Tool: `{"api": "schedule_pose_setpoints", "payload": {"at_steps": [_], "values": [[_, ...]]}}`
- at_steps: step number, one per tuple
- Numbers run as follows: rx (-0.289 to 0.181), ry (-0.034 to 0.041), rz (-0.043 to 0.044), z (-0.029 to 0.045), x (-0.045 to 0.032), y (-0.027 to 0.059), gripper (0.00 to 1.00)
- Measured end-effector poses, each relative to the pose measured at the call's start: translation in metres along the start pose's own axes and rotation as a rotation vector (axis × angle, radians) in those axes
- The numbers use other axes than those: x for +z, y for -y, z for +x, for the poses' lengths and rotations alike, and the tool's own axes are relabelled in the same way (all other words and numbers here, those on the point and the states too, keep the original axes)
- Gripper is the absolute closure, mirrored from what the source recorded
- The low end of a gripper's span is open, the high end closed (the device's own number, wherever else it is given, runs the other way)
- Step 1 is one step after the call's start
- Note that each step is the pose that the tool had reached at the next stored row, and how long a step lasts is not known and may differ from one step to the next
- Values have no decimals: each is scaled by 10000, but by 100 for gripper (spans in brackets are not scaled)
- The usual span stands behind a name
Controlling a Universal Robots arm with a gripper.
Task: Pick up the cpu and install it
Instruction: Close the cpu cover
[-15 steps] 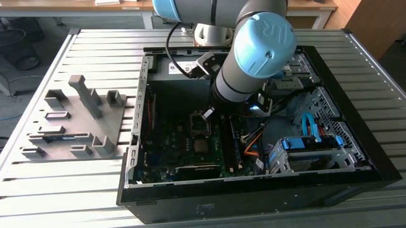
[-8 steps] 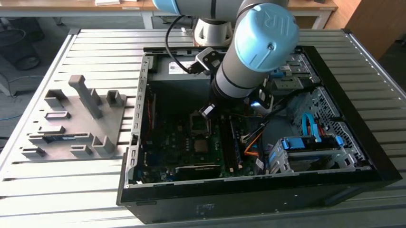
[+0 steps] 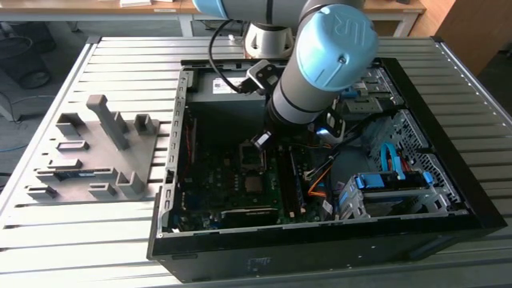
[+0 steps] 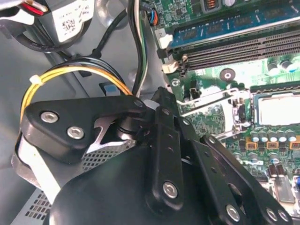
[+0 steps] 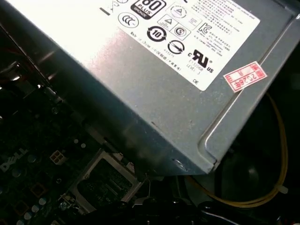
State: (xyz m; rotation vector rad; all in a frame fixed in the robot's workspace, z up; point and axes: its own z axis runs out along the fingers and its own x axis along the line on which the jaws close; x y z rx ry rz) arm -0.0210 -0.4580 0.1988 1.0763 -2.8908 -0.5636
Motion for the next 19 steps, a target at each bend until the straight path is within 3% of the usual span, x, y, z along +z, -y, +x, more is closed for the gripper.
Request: {"api": "schedule_pose_setpoints", "payload": {"at_steps": [13,19], "values": [[8,-10,-43,1,81,37,90],[-4,16,-24,57,93,-10,90]]}}
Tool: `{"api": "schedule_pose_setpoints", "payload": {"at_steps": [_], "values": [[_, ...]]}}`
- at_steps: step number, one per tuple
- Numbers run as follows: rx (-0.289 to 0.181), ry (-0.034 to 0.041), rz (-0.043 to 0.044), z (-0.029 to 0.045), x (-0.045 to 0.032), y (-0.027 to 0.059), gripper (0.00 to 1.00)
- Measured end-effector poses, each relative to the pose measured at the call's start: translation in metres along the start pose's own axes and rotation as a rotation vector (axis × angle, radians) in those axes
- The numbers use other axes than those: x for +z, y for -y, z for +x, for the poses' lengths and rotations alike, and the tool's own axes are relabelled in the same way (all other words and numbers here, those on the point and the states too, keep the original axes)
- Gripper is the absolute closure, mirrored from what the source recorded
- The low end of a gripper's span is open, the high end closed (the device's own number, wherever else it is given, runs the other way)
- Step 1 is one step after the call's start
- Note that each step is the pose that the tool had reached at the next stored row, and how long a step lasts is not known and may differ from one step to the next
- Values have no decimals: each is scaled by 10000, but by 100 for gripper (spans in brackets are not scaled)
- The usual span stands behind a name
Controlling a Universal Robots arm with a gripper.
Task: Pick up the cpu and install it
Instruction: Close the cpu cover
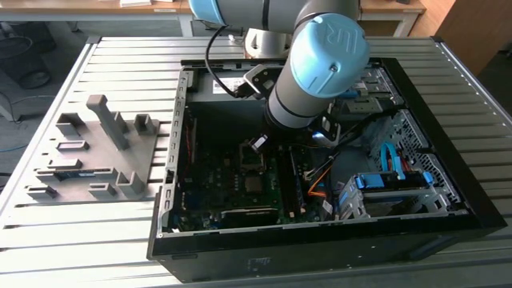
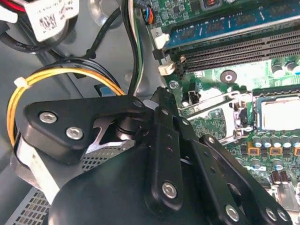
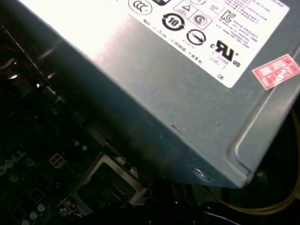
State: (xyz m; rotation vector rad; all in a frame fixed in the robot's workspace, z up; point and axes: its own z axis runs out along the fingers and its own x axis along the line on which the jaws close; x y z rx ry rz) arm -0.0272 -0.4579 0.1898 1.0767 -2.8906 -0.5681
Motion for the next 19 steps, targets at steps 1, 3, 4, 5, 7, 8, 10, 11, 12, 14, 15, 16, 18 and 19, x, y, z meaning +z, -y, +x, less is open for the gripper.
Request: {"api": "schedule_pose_setpoints", "payload": {"at_steps": [1,3,4,5,7,8,10,11,12,14,15,16,18,19], "values": [[-5,9,10,8,0,-7,90],[-19,34,32,22,-10,-23,90],[-25,39,38,23,-23,-31,90],[-29,40,42,23,-40,-39,90],[-36,43,44,20,-76,-53,90],[-37,44,45,19,-91,-59,90],[-39,45,46,18,-110,-68,90],[-40,46,48,19,-117,-72,90],[-43,47,48,20,-122,-75,90],[-50,48,49,21,-129,-80,90],[-54,48,51,23,-133,-83,90],[-60,48,52,25,-137,-86,90],[-71,48,55,27,-150,-94,90],[-76,50,55,29,-159,-100,90]]}}
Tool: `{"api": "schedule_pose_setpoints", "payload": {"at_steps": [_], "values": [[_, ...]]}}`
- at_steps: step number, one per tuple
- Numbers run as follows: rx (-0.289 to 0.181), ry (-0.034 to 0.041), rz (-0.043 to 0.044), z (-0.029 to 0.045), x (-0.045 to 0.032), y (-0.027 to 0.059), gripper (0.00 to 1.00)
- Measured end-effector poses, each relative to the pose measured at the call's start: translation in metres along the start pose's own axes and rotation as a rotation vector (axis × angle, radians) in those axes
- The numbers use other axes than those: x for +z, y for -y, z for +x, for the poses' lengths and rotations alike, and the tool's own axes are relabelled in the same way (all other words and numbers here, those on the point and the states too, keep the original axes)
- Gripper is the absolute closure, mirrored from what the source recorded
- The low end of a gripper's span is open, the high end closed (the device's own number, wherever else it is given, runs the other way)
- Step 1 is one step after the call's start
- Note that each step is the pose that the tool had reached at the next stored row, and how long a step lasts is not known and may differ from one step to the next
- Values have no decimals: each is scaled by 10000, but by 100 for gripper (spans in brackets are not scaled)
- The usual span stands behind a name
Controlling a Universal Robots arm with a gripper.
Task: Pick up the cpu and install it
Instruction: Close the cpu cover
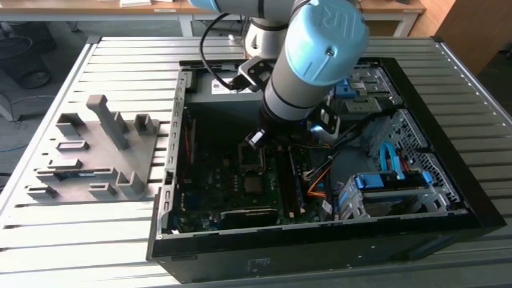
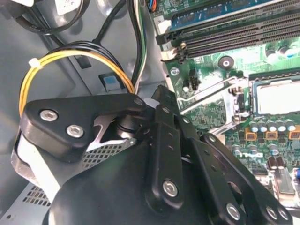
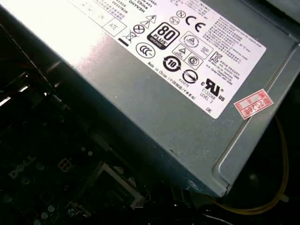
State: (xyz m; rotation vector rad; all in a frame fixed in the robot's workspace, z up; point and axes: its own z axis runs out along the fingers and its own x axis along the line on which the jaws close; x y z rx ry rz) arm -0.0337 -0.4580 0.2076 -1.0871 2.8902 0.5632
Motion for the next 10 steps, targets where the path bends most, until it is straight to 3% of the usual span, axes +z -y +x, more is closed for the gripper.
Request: {"api": "schedule_pose_setpoints", "payload": {"at_steps": [6,10], "values": [[-32,9,11,6,-40,-26,90],[-135,-29,-3,9,-46,-30,90]]}}
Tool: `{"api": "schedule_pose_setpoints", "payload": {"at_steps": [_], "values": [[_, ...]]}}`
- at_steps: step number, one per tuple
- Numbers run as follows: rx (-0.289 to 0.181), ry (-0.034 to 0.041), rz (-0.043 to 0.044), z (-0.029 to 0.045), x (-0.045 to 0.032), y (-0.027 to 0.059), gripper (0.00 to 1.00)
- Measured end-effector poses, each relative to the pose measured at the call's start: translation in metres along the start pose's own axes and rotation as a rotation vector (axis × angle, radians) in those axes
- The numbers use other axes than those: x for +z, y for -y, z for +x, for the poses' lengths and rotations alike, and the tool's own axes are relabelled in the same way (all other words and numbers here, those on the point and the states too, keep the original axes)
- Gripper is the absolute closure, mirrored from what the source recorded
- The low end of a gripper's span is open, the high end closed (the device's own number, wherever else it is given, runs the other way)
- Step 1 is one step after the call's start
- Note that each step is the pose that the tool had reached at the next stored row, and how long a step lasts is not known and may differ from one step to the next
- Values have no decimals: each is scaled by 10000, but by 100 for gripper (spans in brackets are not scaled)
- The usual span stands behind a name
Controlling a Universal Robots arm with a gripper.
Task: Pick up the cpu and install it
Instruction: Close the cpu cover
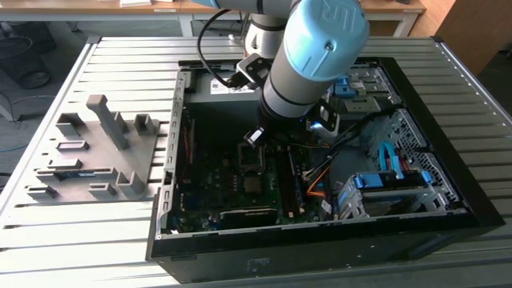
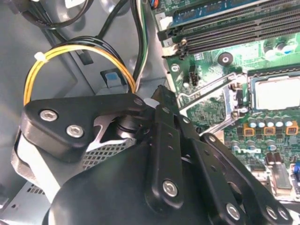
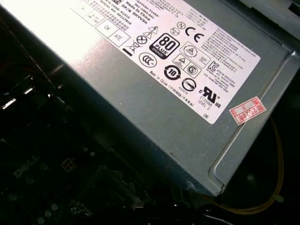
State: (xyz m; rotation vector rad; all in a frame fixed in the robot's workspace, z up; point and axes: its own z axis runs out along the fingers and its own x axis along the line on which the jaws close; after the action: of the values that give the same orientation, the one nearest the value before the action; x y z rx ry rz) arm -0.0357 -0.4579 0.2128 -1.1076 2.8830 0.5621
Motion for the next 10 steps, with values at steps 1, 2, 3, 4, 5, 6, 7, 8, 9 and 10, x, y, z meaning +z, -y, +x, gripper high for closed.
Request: {"api": "schedule_pose_setpoints", "payload": {"at_steps": [1,2,3,4,5,6,7,8,9,10], "values": [[-34,-13,-4,0,-4,-2,90],[-68,-24,-8,0,-9,-4,90],[-101,-36,-13,0,-15,-6,90],[-132,-47,-17,-2,-23,-8,90],[-159,-56,-21,-3,-29,-11,90],[-184,-64,-25,-4,-34,-13,90],[-210,-71,-29,-5,-36,-14,90],[-237,-77,-35,-5,-38,-14,90],[-267,-87,-40,-5,-39,-14,90],[-300,-100,-45,-5,-40,-15,90]]}}
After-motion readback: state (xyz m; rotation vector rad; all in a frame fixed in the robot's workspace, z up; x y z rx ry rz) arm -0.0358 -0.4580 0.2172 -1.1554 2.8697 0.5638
